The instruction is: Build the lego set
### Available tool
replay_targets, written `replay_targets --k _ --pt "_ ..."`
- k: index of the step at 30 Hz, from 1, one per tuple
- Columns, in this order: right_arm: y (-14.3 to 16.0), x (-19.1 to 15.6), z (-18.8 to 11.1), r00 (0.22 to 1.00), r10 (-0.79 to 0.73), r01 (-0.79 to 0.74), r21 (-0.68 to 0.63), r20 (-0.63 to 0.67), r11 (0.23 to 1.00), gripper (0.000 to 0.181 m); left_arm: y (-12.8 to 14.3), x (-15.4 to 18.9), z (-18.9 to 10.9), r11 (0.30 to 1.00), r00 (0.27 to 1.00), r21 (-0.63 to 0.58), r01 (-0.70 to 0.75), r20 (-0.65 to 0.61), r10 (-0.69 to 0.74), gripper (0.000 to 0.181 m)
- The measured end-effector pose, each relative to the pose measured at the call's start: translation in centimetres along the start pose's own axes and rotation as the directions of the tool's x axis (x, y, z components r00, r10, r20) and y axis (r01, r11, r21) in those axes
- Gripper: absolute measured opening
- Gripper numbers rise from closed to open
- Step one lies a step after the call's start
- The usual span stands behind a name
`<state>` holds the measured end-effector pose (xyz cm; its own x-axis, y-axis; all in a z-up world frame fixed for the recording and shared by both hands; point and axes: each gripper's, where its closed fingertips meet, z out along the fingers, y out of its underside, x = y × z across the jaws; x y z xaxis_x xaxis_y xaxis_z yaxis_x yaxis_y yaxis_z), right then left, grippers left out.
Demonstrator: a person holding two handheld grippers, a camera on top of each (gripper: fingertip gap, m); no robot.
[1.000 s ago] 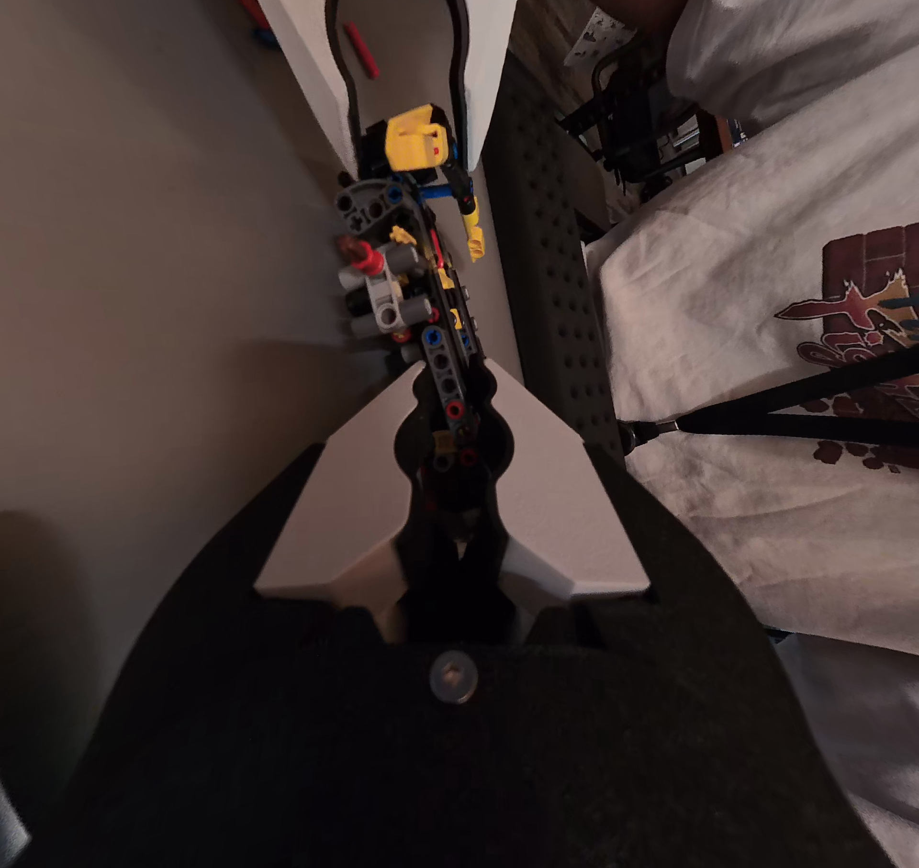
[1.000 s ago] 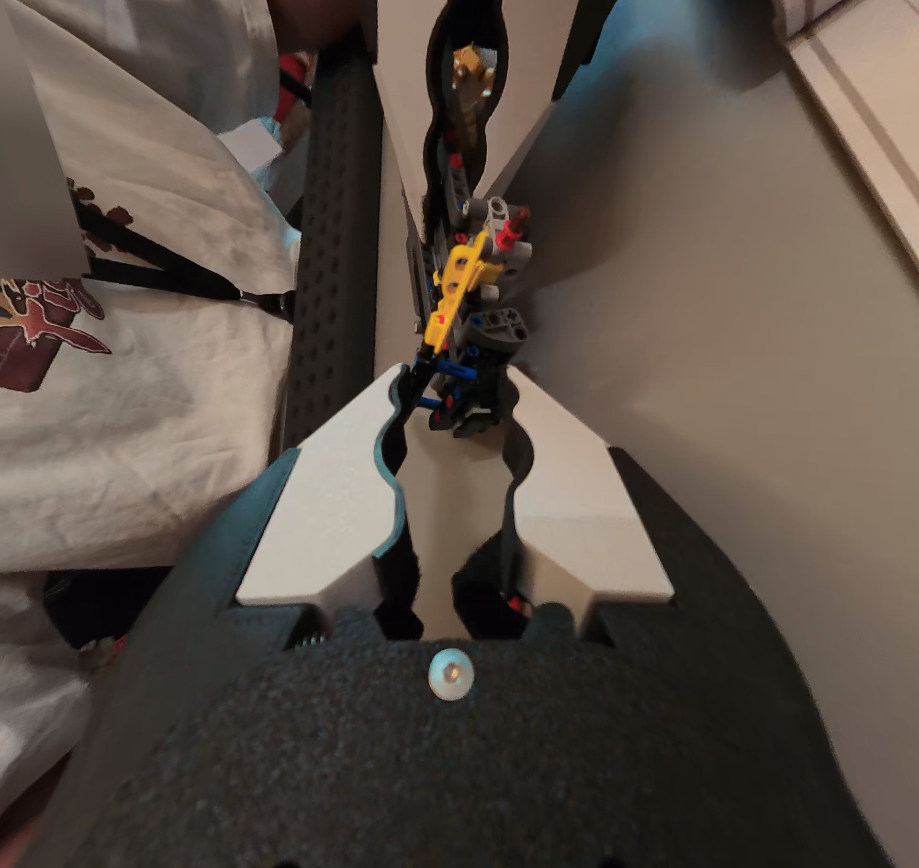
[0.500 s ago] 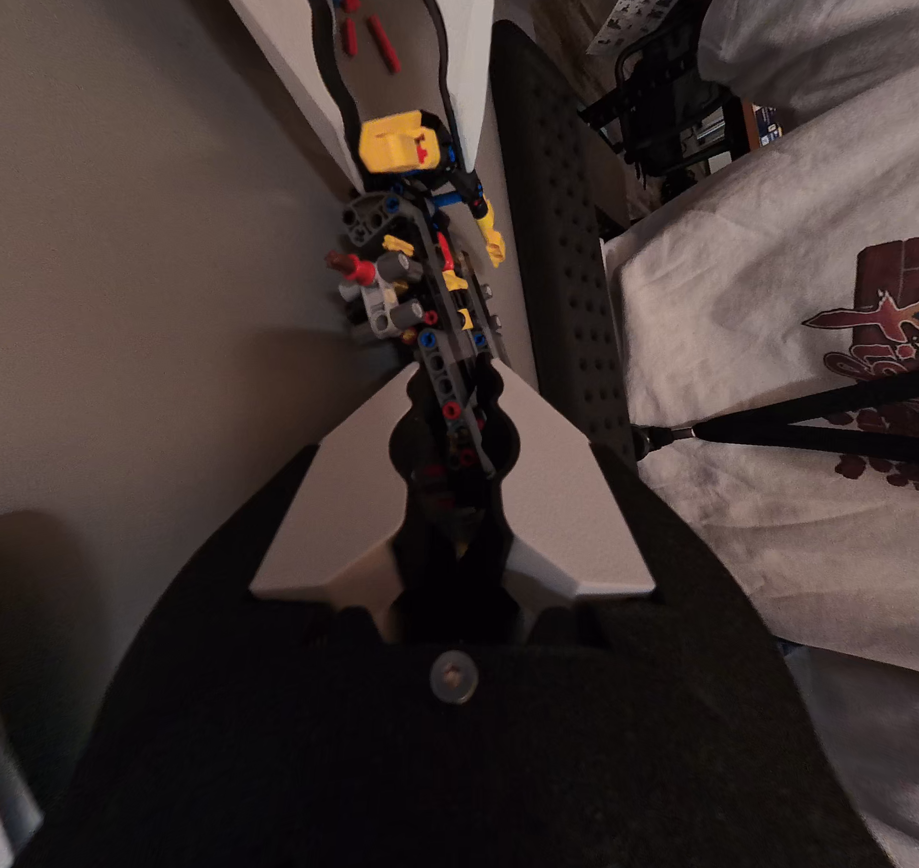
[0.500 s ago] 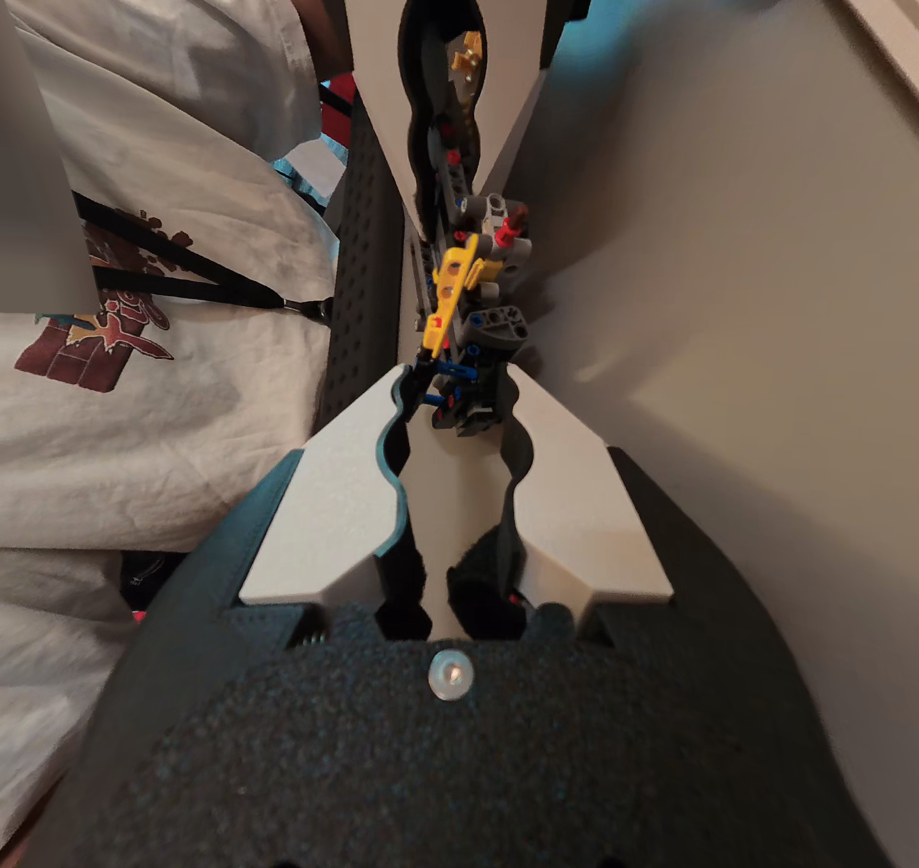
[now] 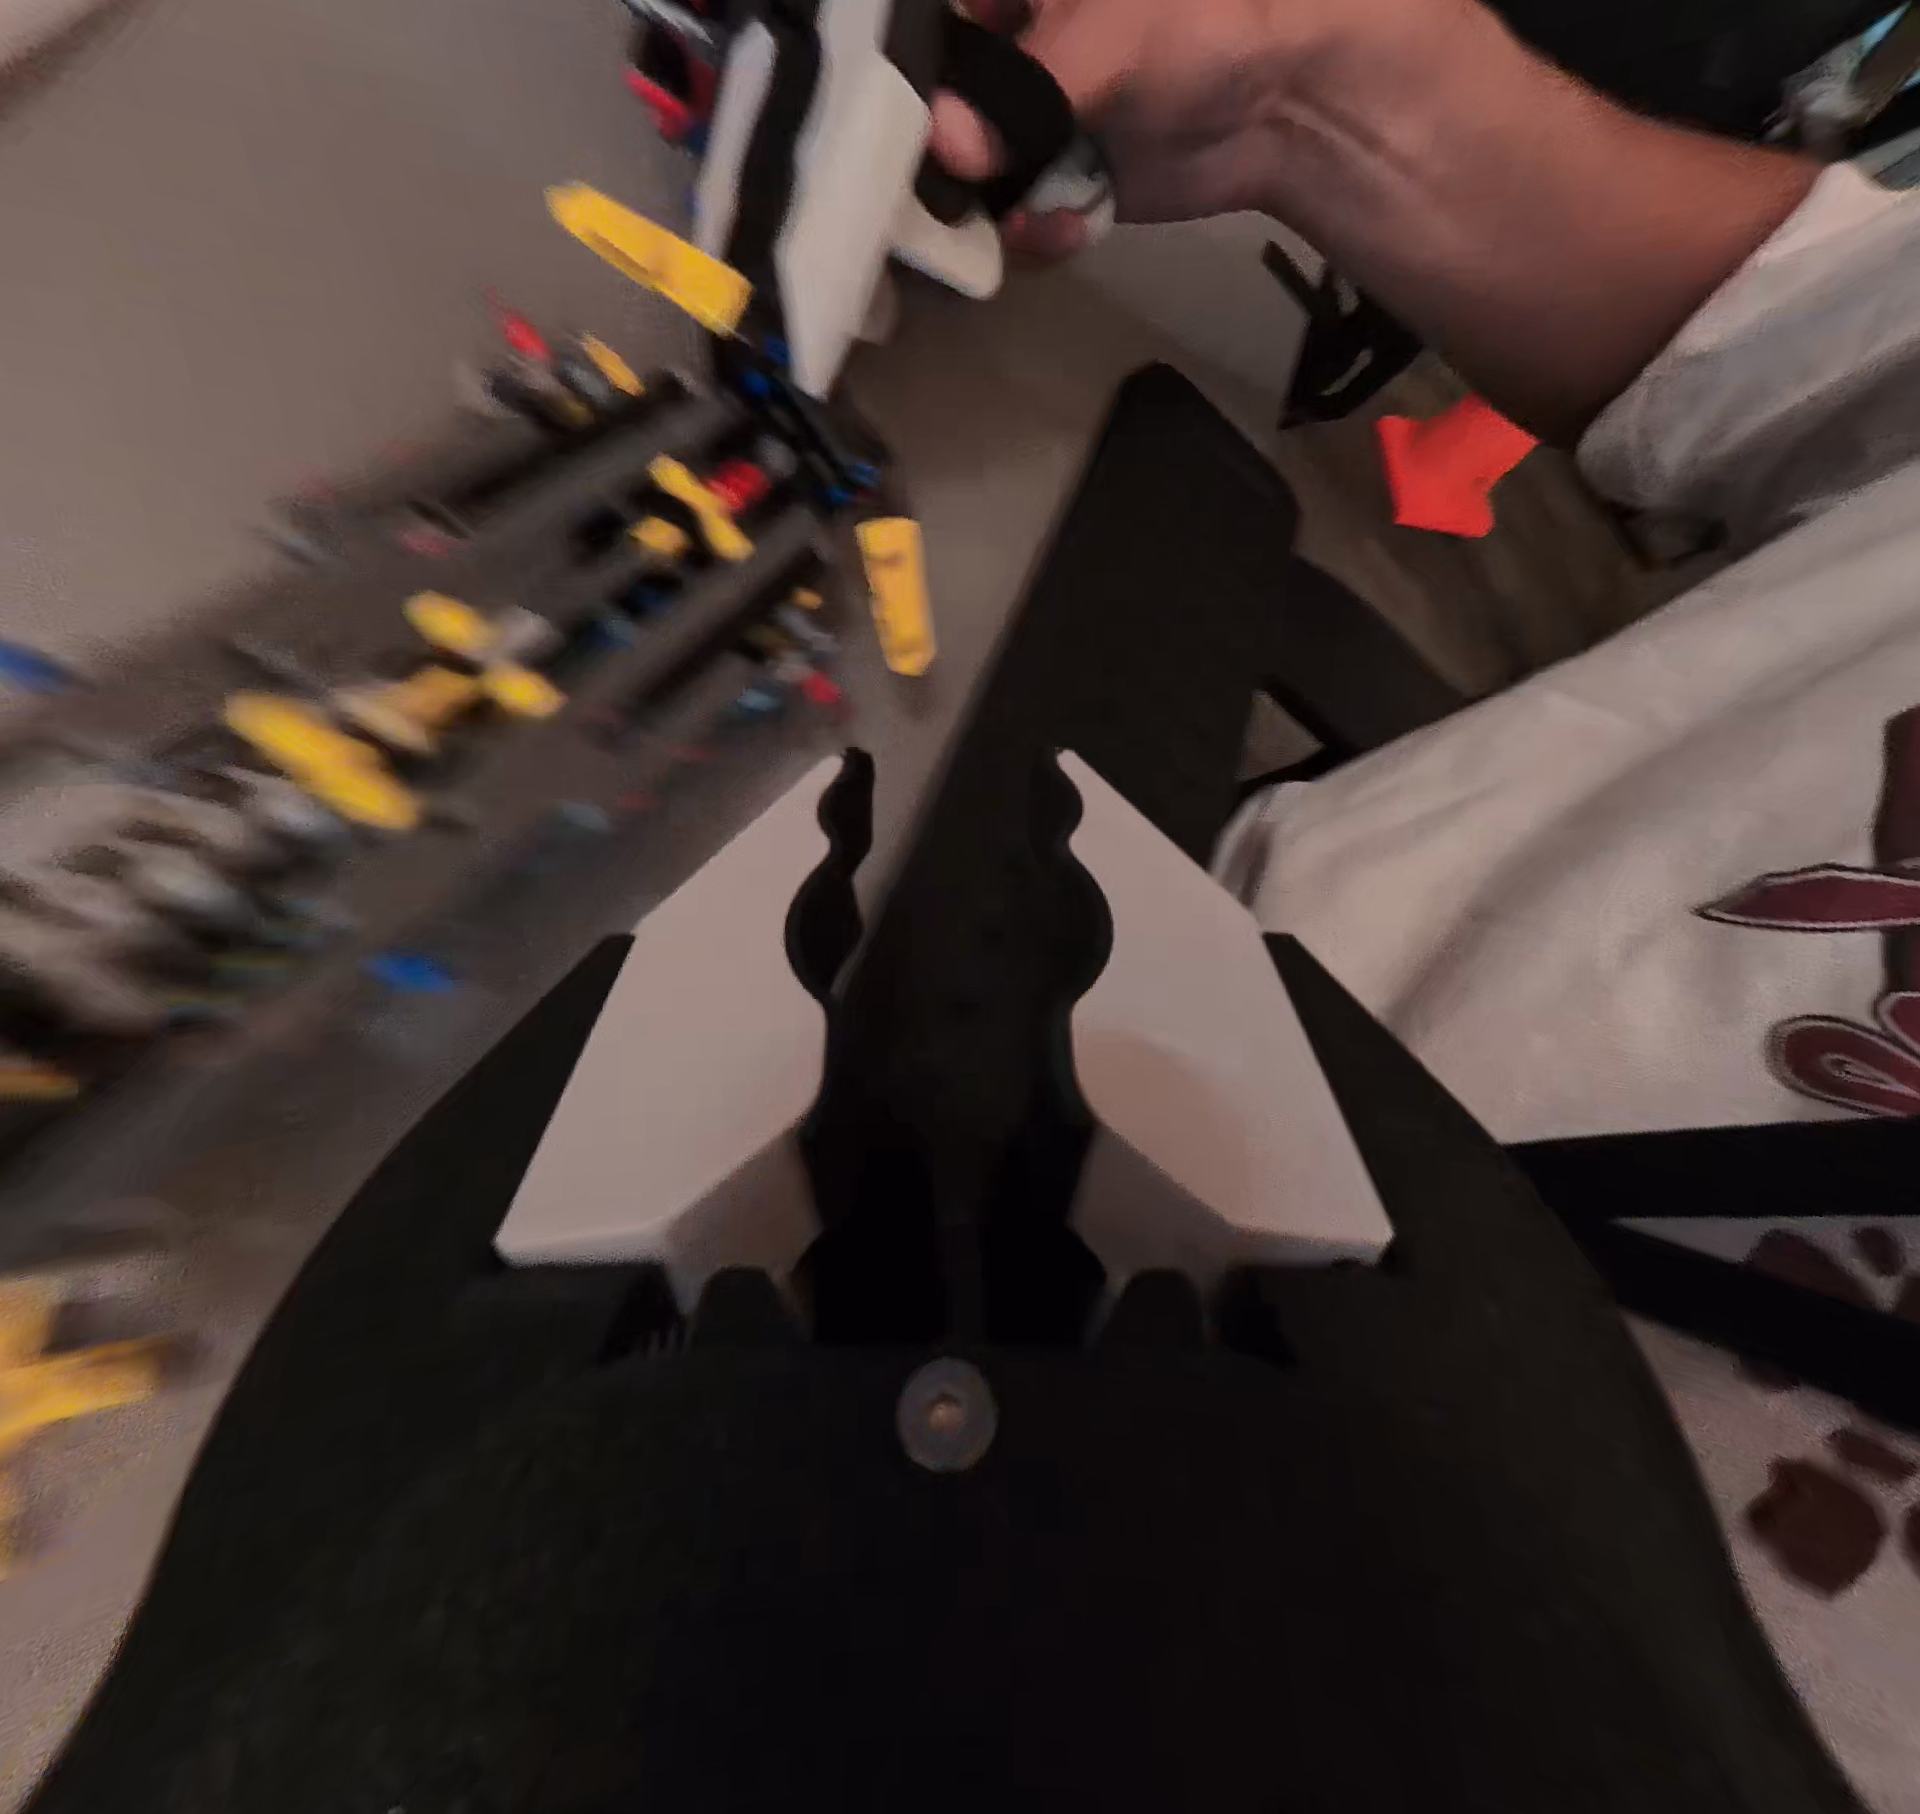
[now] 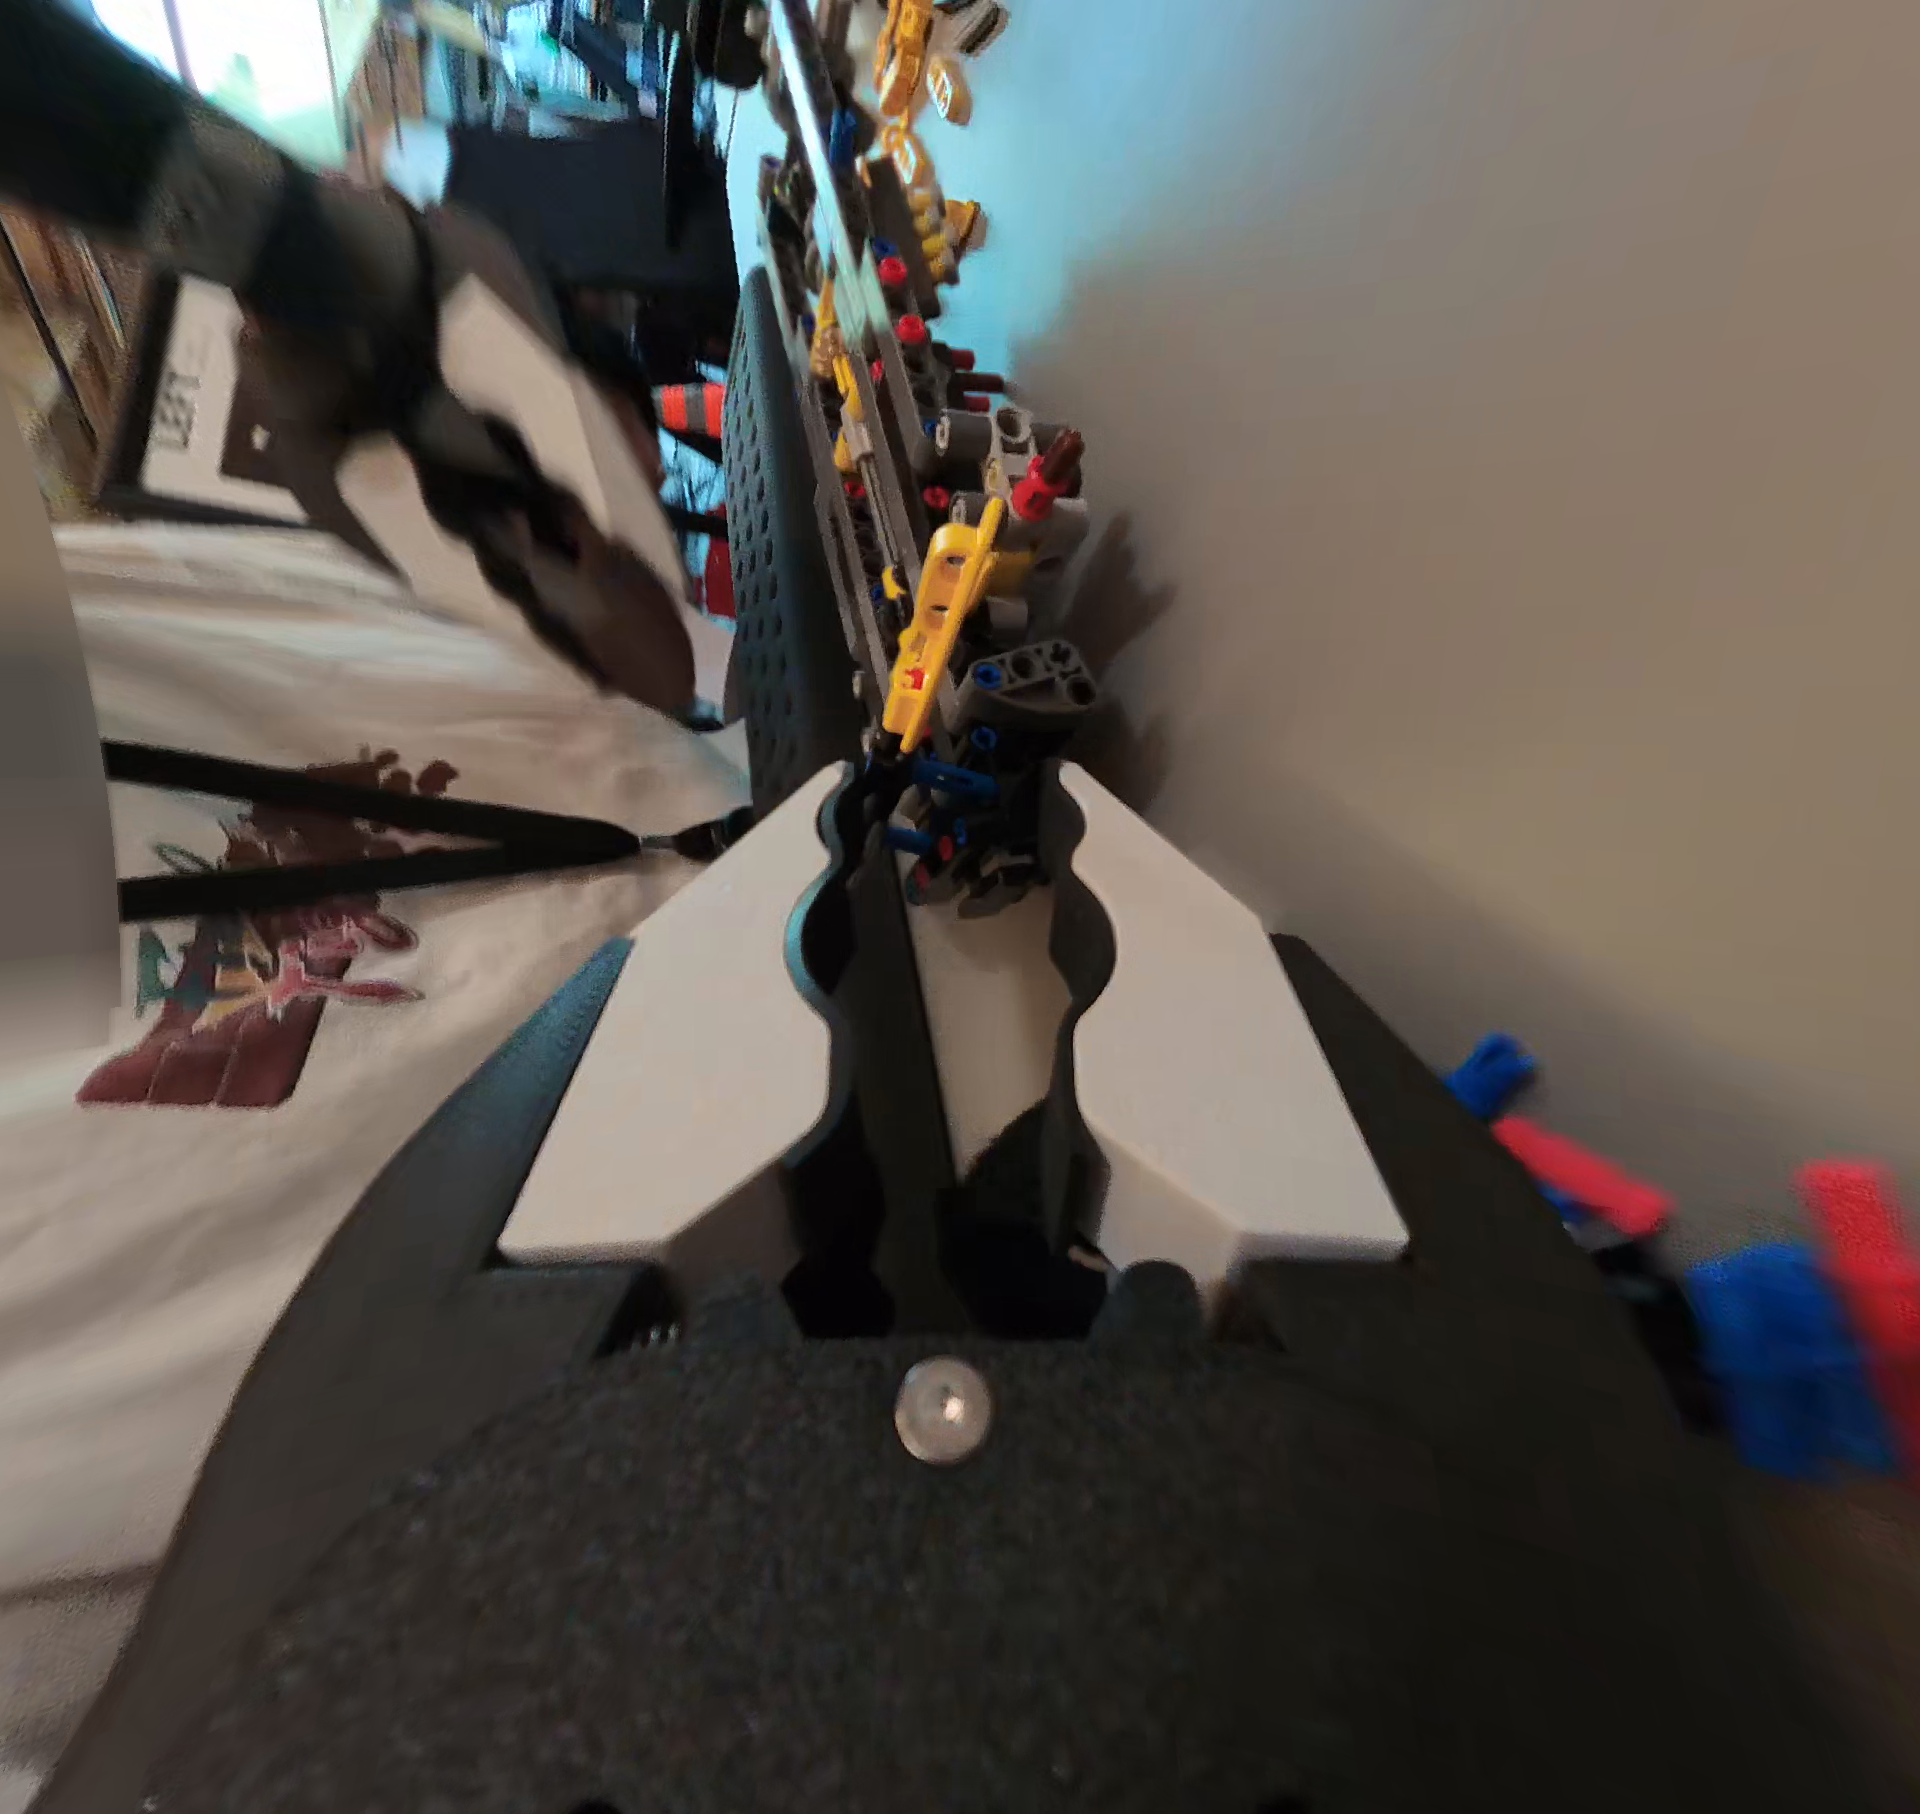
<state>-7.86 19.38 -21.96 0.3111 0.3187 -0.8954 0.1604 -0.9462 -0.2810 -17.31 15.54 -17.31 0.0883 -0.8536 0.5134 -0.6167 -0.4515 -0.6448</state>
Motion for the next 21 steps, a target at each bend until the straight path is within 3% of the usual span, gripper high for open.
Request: replay_targets --k 3,8,10,12,18,21 --pt "1.2 -0.7 0.8 0.998 0.049 -0.046 0.102 -0.029 0.994 0.032 2.6 3.7 2.8 0.993 0.992 0.012 0.116 -0.045 -0.115 0.028" --pt "2.7 -2.2 3.4 0.989 0.151 -0.147 0.232 -0.001 0.962 0.032 3.0 2.7 3.2 0.906 0.925 0.186 0.38 -0.054 -0.377 0.034" --pt "3.2 -2.8 4.5 0.978 0.203 -0.206 0.239 0.04 0.949 0.032 3.3 2.1 3.2 0.883 0.906 0.203 0.422 -0.06 -0.419 0.019" --pt "3.5 -3.2 5.3 0.976 0.212 -0.218 0.224 0.05 0.95 0.032 3.4 1.5 3.1 0.891 0.913 0.211 0.402 -0.021 -0.407 0.005" --pt "4.0 -3.7 6.4 0.979 0.188 -0.197 0.136 0.078 0.971 0.032 2.1 -0.3 0.0 0.93 0.945 0.273 0.246 0.147 -0.293 0.018" --pt "4.0 -3.8 6.6 0.979 0.187 -0.196 0.114 0.086 0.974 0.032 4.6 -0.6 1.6 0.983 0.967 0.071 0.171 0.181 -0.181 0.043"
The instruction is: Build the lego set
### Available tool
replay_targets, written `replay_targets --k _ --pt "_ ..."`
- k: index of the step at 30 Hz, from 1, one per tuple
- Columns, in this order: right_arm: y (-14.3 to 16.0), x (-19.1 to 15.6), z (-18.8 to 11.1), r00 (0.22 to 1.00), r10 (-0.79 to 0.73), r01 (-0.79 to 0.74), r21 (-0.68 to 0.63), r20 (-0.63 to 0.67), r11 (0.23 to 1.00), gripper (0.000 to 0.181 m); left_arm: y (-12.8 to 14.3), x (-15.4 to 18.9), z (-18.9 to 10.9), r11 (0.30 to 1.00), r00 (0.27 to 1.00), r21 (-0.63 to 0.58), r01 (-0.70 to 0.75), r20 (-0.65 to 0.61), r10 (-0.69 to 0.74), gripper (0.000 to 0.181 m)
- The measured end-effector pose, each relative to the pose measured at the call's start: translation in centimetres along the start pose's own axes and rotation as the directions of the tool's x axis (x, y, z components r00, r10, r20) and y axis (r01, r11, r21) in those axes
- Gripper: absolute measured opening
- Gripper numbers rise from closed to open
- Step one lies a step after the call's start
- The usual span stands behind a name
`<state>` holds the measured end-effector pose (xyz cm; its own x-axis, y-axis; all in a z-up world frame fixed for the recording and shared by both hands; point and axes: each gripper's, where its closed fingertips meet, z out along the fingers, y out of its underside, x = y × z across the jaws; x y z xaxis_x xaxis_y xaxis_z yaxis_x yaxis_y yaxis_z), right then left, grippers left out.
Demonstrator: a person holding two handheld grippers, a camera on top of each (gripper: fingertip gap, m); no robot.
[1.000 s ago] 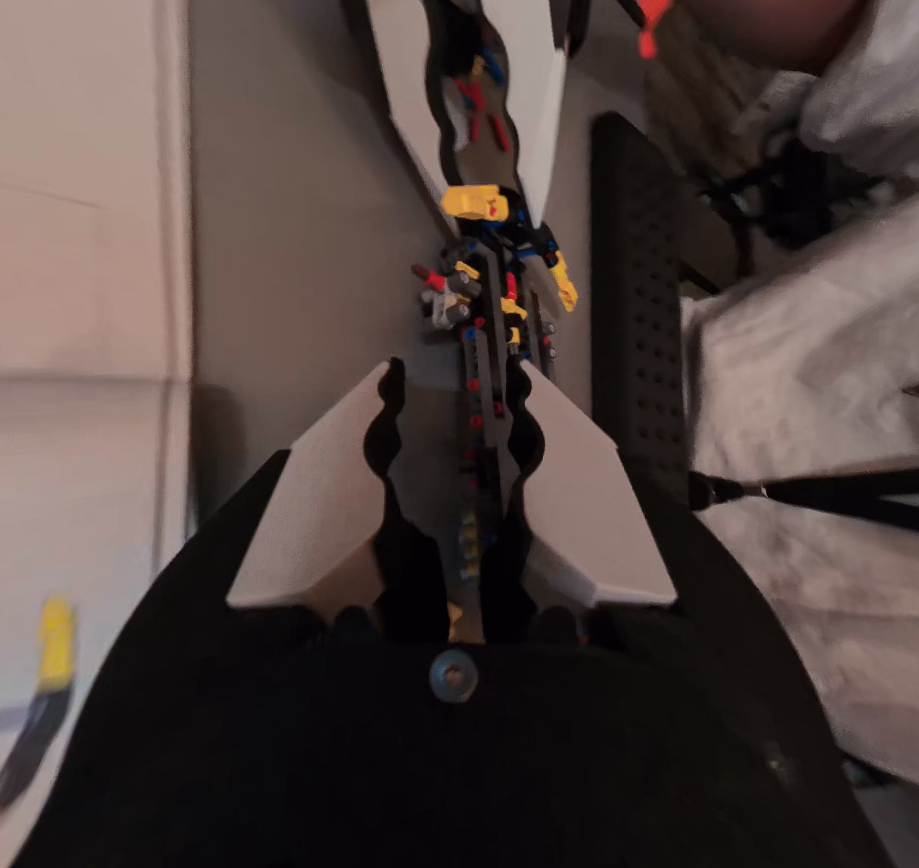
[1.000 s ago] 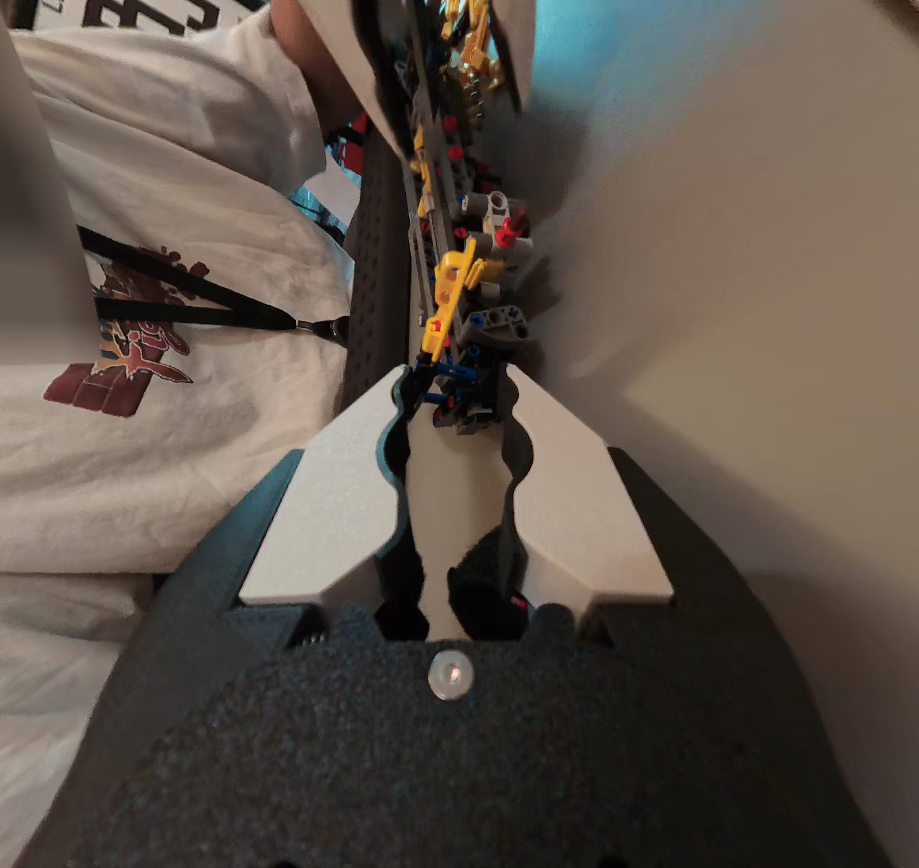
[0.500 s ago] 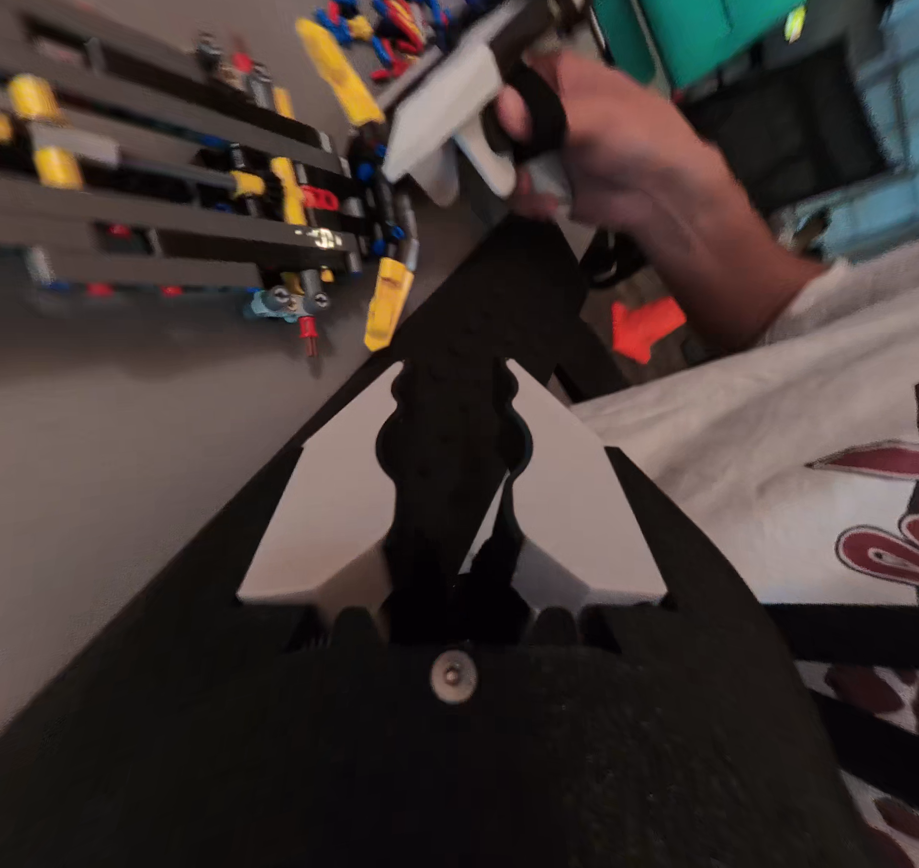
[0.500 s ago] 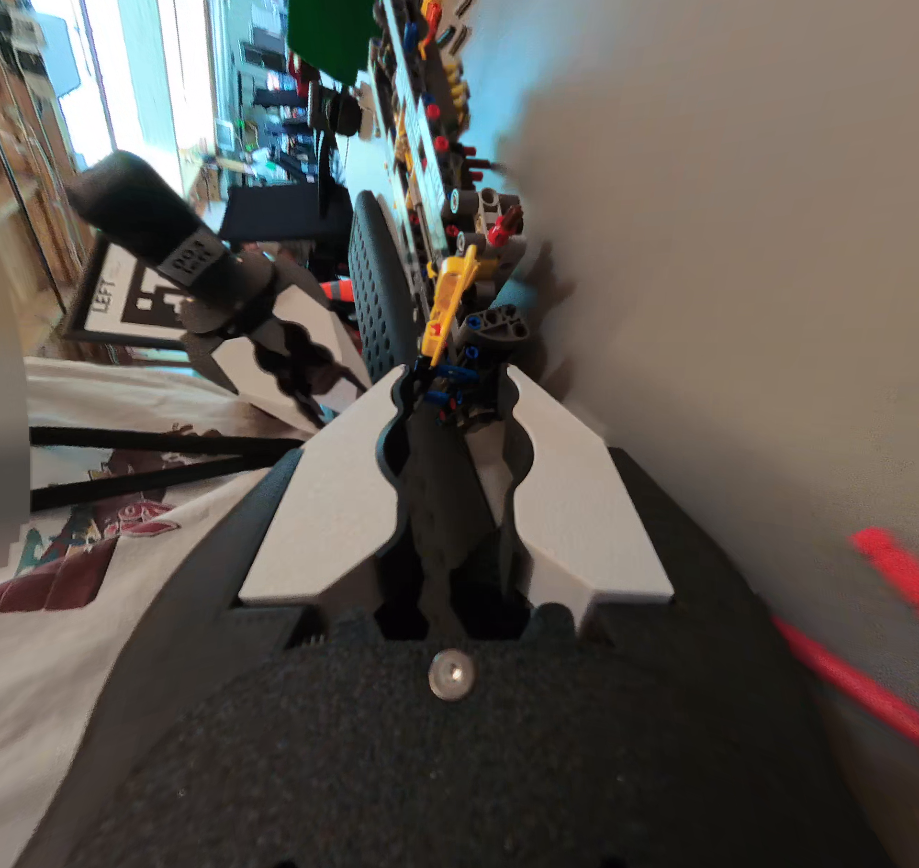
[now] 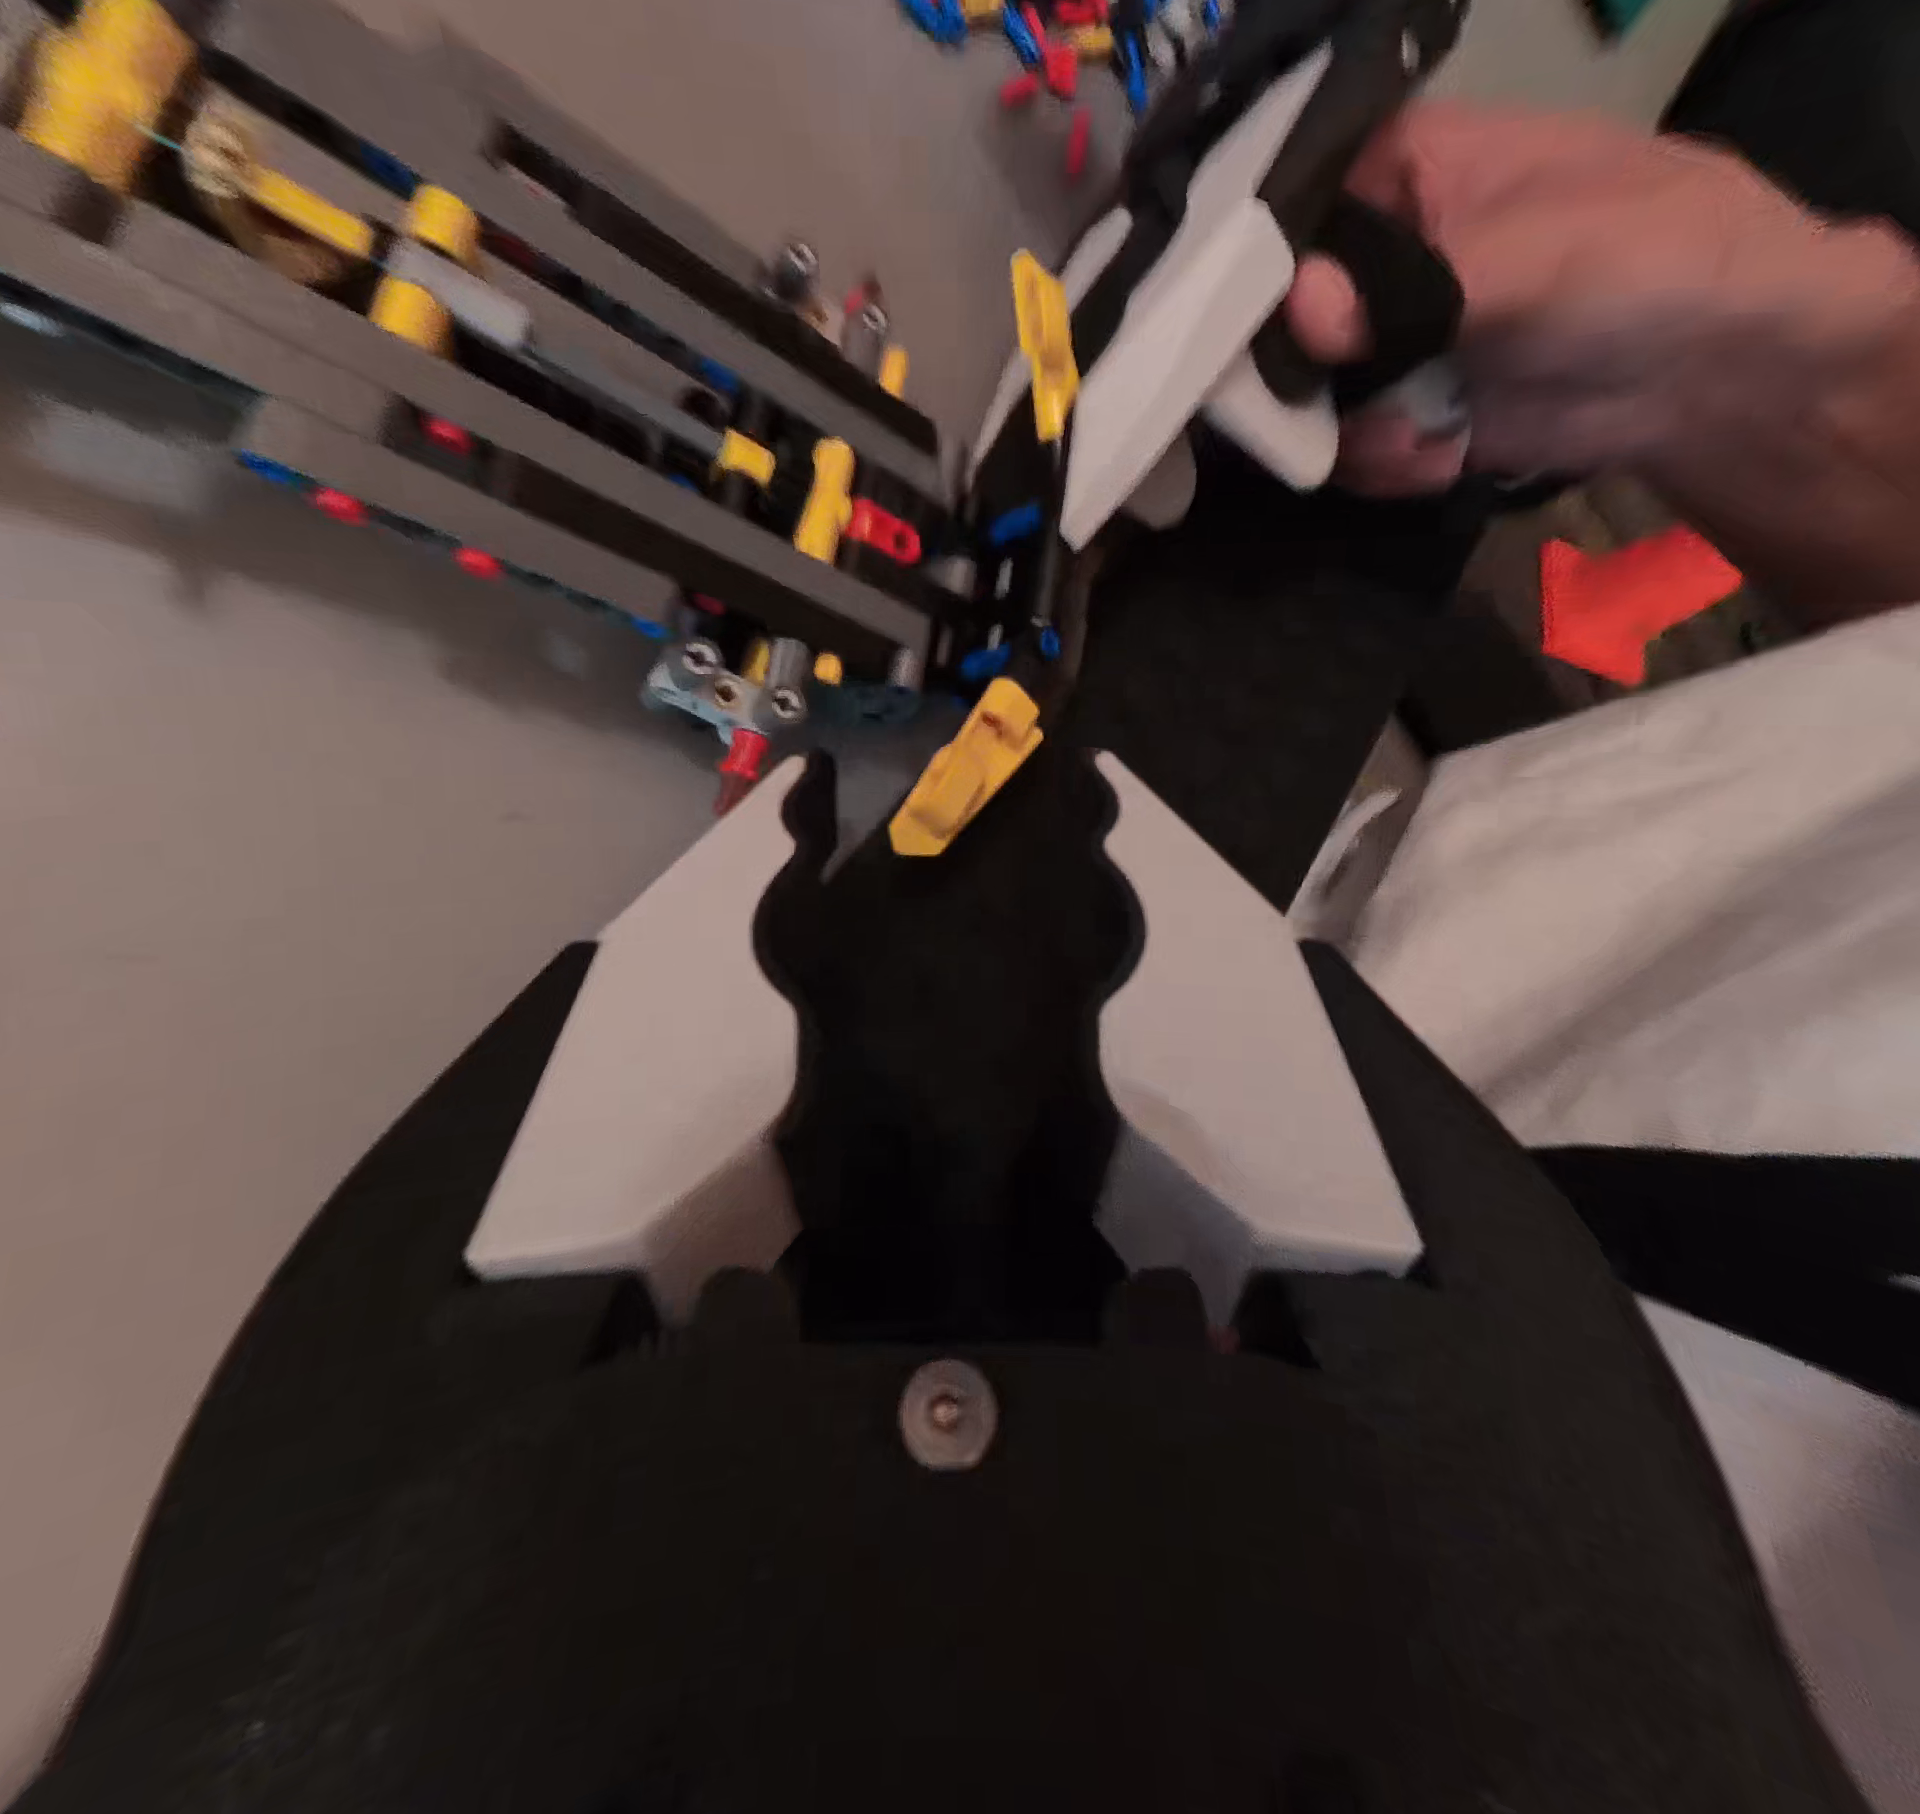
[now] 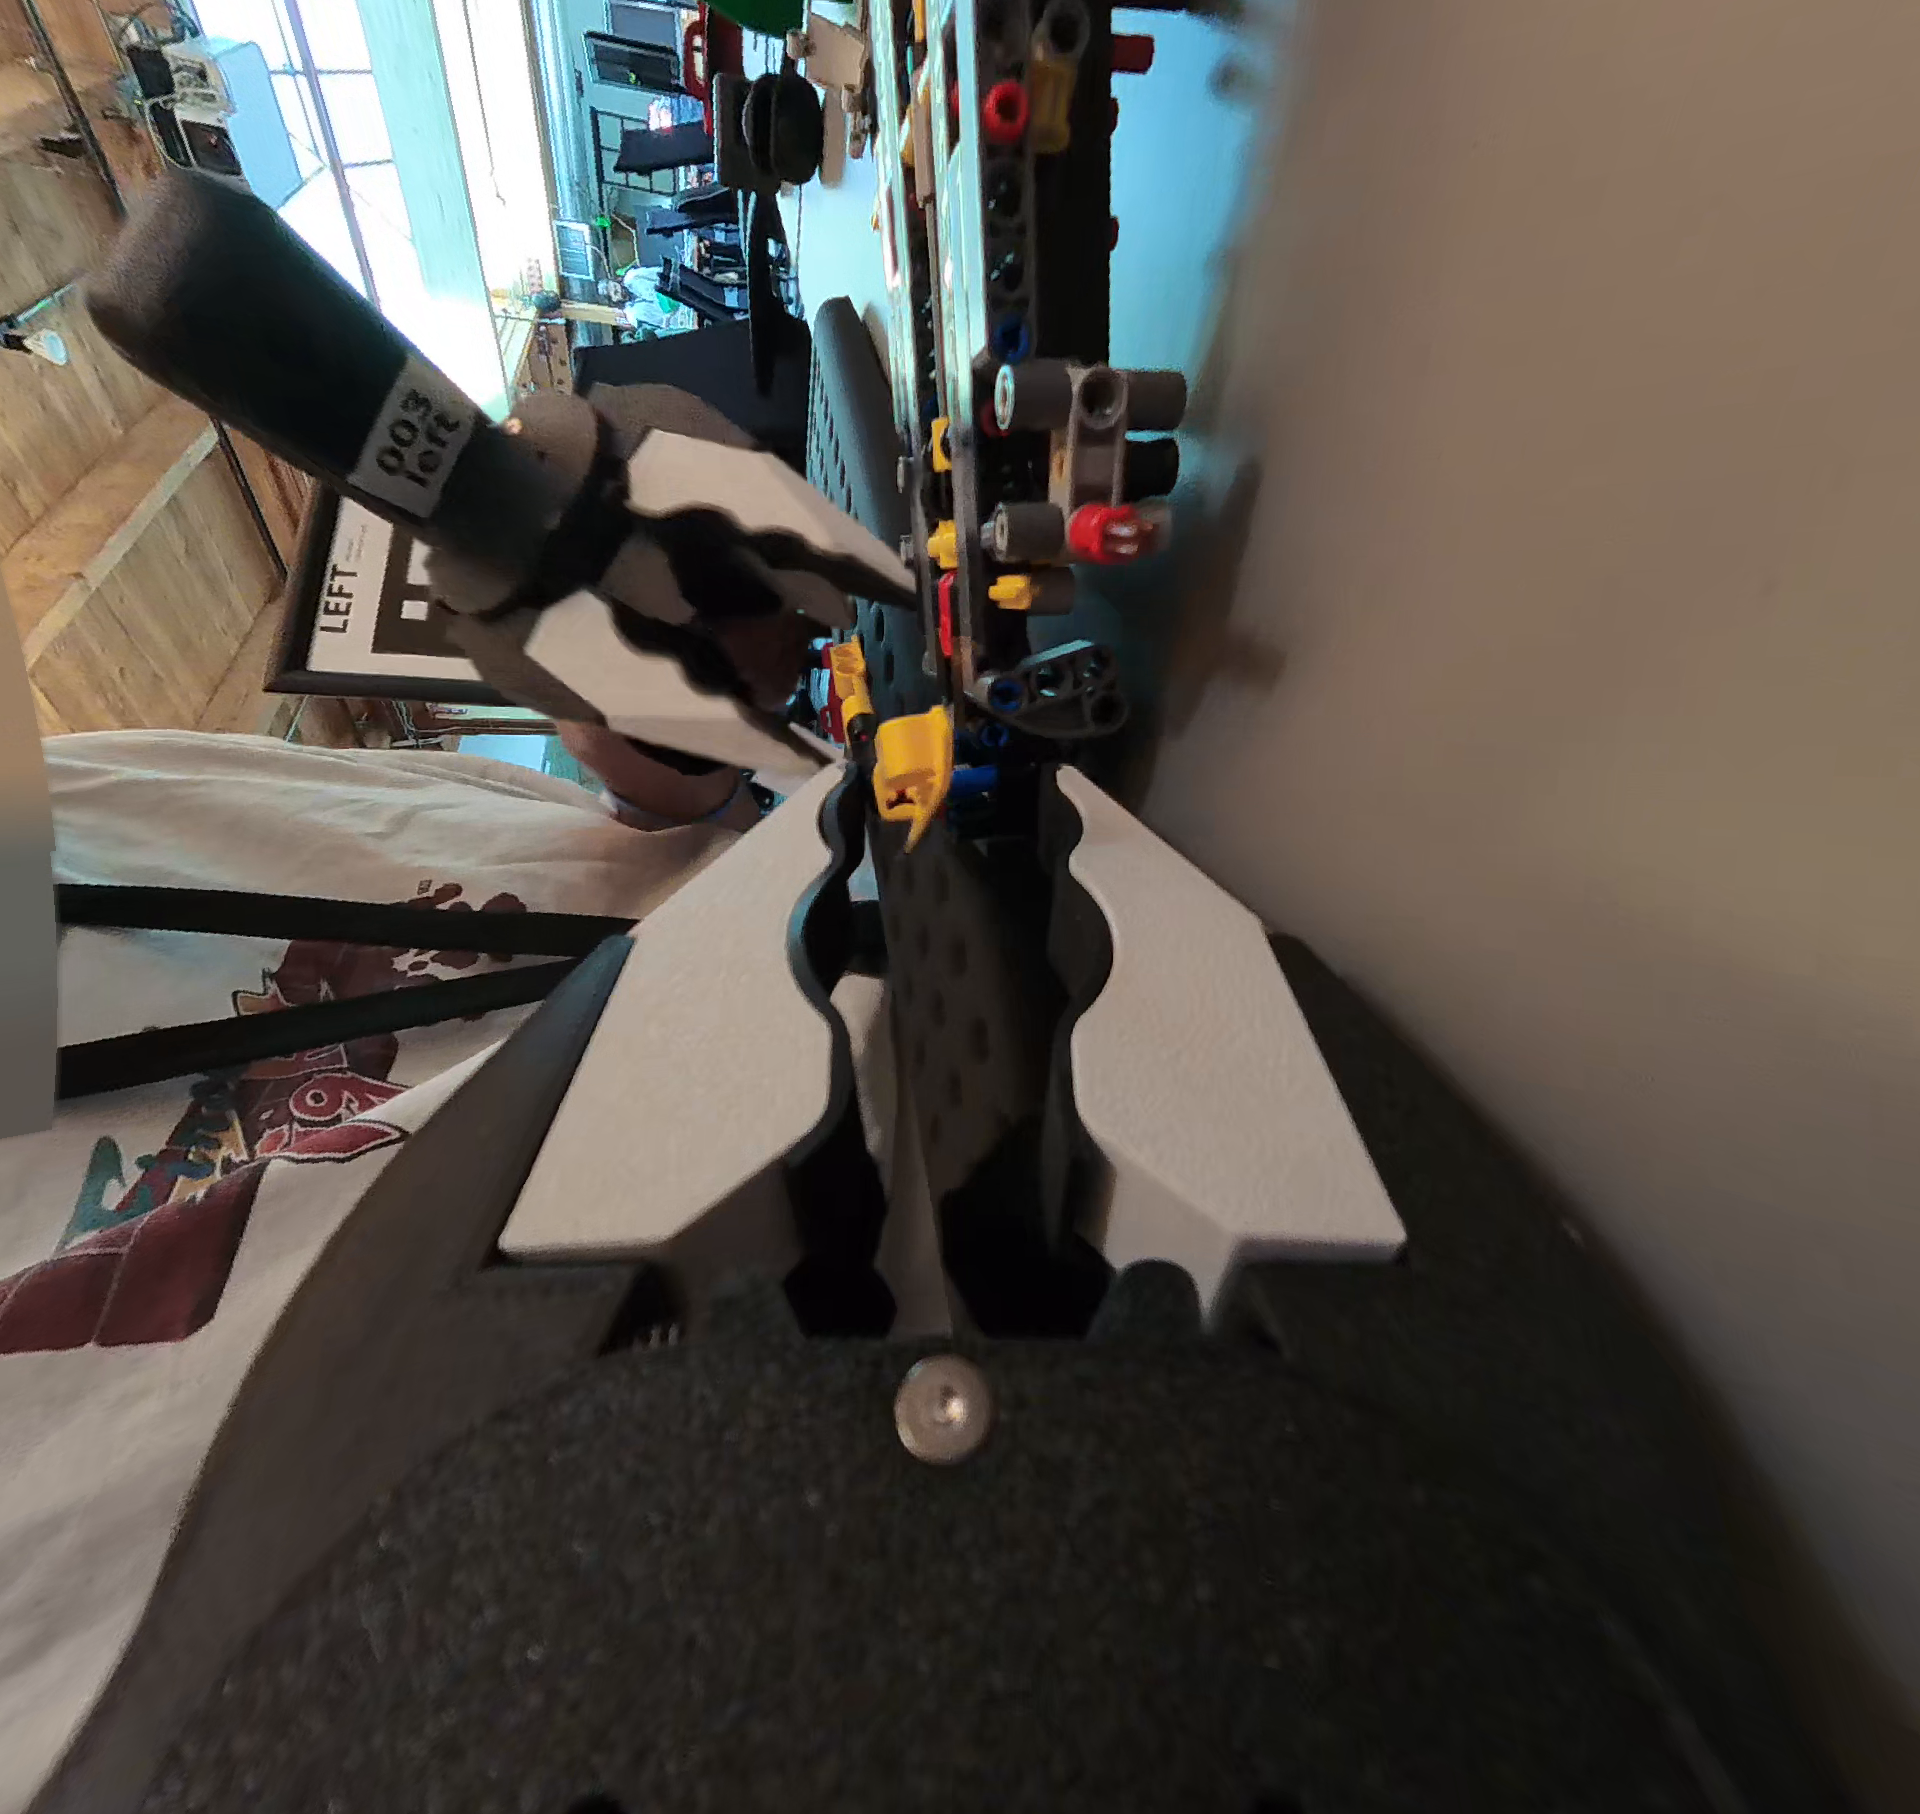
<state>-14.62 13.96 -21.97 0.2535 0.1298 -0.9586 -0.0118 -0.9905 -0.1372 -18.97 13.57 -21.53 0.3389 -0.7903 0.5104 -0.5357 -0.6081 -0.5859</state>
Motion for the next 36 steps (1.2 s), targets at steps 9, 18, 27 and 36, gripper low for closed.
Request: replay_targets --k 9,18,27,36 --pt "0.0 -0.1 0.1 1.0 -0.008 0.008 0.002 0.007 1.0 0.032 0.8 1.6 1.1 0.991 0.958 -0.017 0.134 -0.251 -0.134 0.012" --pt "0.4 -0.9 0.3 0.994 0.038 -0.03 -0.072 0.103 0.997 0.032 0.6 2.8 -0.1 0.95 0.823 -0.17 0.263 -0.474 -0.313 0.004" --pt "0.4 -1.9 0.2 0.977 0.066 -0.043 -0.115 0.202 0.992 0.031 0.3 2.3 -1.5 0.904 0.706 -0.327 0.277 -0.569 -0.422 0.004" --pt "0.4 -0.7 0.7 0.996 0.005 0.005 -0.113 0.087 0.994 0.031 0.9 1.7 -0.6 0.865 0.678 -0.39 0.316 -0.545 -0.493 0.004"
